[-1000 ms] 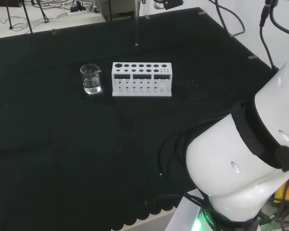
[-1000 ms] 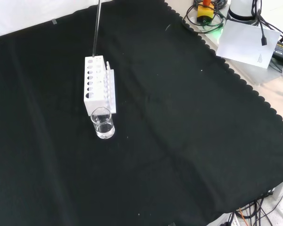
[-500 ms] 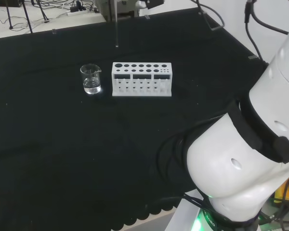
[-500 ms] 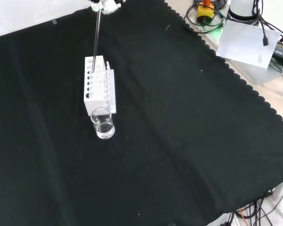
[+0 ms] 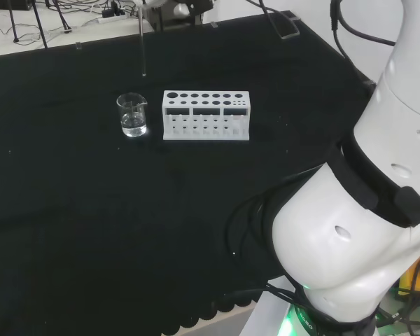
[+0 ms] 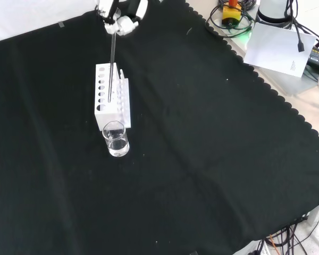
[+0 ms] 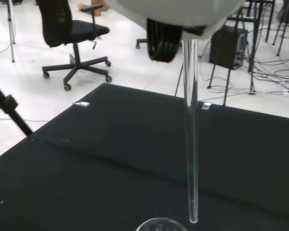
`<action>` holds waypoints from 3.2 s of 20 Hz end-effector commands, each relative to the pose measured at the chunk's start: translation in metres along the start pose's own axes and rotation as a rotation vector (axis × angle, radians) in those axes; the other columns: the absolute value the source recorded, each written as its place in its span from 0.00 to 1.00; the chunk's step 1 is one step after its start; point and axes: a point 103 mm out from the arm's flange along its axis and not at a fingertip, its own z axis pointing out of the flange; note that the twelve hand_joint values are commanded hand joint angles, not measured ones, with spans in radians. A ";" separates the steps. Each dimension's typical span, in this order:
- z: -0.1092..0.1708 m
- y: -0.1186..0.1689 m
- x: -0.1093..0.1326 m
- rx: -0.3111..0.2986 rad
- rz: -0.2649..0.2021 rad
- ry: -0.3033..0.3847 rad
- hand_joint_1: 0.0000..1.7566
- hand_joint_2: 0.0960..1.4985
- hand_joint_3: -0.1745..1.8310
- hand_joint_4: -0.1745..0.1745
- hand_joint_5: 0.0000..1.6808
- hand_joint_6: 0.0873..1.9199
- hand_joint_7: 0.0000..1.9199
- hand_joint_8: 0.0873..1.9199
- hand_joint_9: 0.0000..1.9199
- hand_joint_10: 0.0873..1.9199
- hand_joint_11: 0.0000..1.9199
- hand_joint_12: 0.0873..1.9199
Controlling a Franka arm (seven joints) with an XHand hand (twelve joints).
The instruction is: Stir in the beaker to the left of the white test tube rack with the glass rod.
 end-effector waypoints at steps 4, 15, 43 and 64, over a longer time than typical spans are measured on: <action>0.020 0.013 0.020 0.018 -0.055 0.023 0.75 0.42 0.46 0.00 0.64 0.37 0.61 0.59 0.88 0.42 0.87 0.36; 0.047 0.032 0.020 0.019 -0.066 0.046 0.75 0.42 0.46 0.00 0.64 0.37 0.62 0.59 0.88 0.42 0.87 0.36; 0.132 0.053 0.020 0.129 -0.059 0.043 0.75 0.42 0.45 0.00 0.64 0.36 0.62 0.58 0.89 0.41 0.87 0.37; 0.119 0.012 0.020 0.155 -0.020 0.048 0.75 0.42 0.45 0.00 0.65 0.36 0.62 0.58 0.89 0.42 0.87 0.37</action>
